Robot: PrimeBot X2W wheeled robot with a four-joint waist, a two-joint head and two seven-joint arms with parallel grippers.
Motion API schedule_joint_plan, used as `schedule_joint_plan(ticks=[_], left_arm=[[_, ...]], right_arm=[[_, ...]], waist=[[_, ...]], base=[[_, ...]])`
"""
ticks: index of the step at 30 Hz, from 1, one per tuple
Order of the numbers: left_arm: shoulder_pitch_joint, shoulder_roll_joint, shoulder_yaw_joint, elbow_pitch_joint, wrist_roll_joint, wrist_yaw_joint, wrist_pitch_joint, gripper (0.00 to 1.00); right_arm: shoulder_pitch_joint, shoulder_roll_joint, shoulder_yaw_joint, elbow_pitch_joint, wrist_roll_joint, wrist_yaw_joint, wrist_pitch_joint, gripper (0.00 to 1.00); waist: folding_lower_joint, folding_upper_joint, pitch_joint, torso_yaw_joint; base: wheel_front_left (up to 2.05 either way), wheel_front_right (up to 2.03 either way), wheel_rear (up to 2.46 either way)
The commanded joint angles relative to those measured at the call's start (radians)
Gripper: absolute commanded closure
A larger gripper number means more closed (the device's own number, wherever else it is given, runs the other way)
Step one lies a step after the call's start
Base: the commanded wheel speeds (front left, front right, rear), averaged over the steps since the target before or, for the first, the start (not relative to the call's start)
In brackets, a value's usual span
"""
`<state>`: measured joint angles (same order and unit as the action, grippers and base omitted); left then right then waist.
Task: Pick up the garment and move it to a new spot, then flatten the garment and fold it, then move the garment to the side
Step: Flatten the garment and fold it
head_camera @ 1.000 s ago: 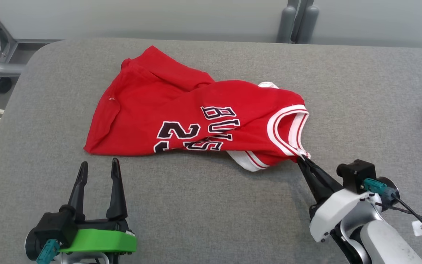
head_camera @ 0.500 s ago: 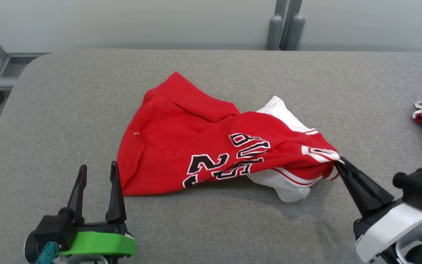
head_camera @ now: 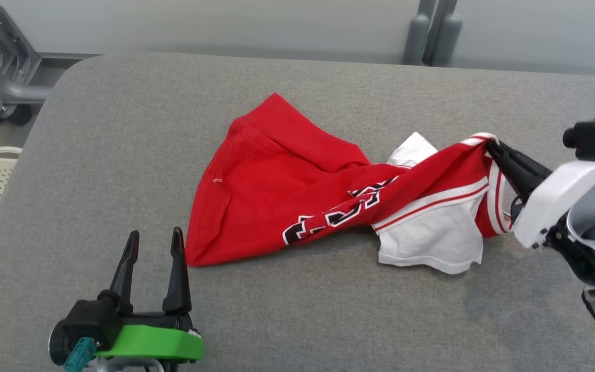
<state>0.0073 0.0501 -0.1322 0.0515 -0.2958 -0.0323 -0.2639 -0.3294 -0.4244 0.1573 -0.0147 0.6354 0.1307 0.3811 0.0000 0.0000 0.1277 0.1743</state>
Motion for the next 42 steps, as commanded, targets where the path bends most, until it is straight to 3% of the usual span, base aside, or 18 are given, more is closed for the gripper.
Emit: schedule_joint_plan(ticks=[1, 11, 12, 13, 18, 24, 30, 35, 42], left_arm=[[-0.018, 0.002, -0.001, 0.002, -0.001, -0.005, 0.000, 0.00], [-0.051, 0.001, -0.054, 0.007, -0.007, -0.015, 0.000, 0.00], [-0.054, 0.001, -0.059, 0.006, -0.008, -0.015, 0.000, 0.00], [-0.059, 0.002, -0.063, 0.006, -0.008, -0.015, 0.000, 0.00], [-0.077, 0.001, -0.073, 0.000, 0.000, -0.001, 0.000, 0.00], [-0.081, 0.002, -0.058, 0.004, 0.010, 0.005, 0.000, 0.00], [-0.060, 0.002, -0.036, 0.002, 0.021, 0.007, 0.000, 0.00], [-0.037, 0.002, -0.014, 0.017, 0.030, 0.011, 0.000, 0.00], [-0.016, 0.002, -0.004, 0.026, 0.030, 0.016, 0.000, 0.00]], right_arm=[[-0.035, -0.013, 0.007, 0.040, -0.001, 0.000, -0.004, 1.00], [-0.304, -0.012, 0.063, 0.495, -0.106, 0.000, -0.108, 1.00], [-0.322, -0.009, 0.065, 0.529, -0.115, 0.000, -0.122, 0.62], [-0.336, -0.007, 0.068, 0.562, -0.127, 0.000, -0.135, 0.00], [-0.394, 0.005, 0.132, 0.682, -0.163, 0.000, -0.189, 0.00], [-0.398, -0.025, 0.172, 0.688, -0.200, 0.000, -0.267, 0.00], [-0.314, -0.037, 0.079, 0.617, -0.283, 0.000, -0.381, 0.00], [-0.147, 0.057, -0.057, 0.455, -0.368, 0.000, -0.462, 0.00], [0.036, 0.186, -0.134, 0.266, -0.420, 0.000, -0.492, 0.00]], waist=[[0.0000, 0.0000, 0.022, 0.029], [0.0000, 0.0000, 0.086, 0.128], [0.0000, 0.0000, 0.092, 0.135], [0.0000, 0.0000, 0.097, 0.141], [0.0000, 0.0000, 0.116, 0.152], [0.0000, 0.0000, 0.098, 0.118], [0.0000, 0.0000, 0.061, 0.054], [0.0000, 0.0000, 0.023, -0.007], [0.0000, 0.0000, -0.013, -0.052]], base=[[0.00, 0.00, 0.00], [0.00, 0.00, 0.00], [0.00, 0.00, 0.00], [0.00, 0.00, 0.00], [0.00, 0.00, 0.00], [0.00, 0.00, 0.00], [0.00, 0.00, 0.00], [0.00, 0.00, 0.00], [0.00, 0.00, 0.00]])
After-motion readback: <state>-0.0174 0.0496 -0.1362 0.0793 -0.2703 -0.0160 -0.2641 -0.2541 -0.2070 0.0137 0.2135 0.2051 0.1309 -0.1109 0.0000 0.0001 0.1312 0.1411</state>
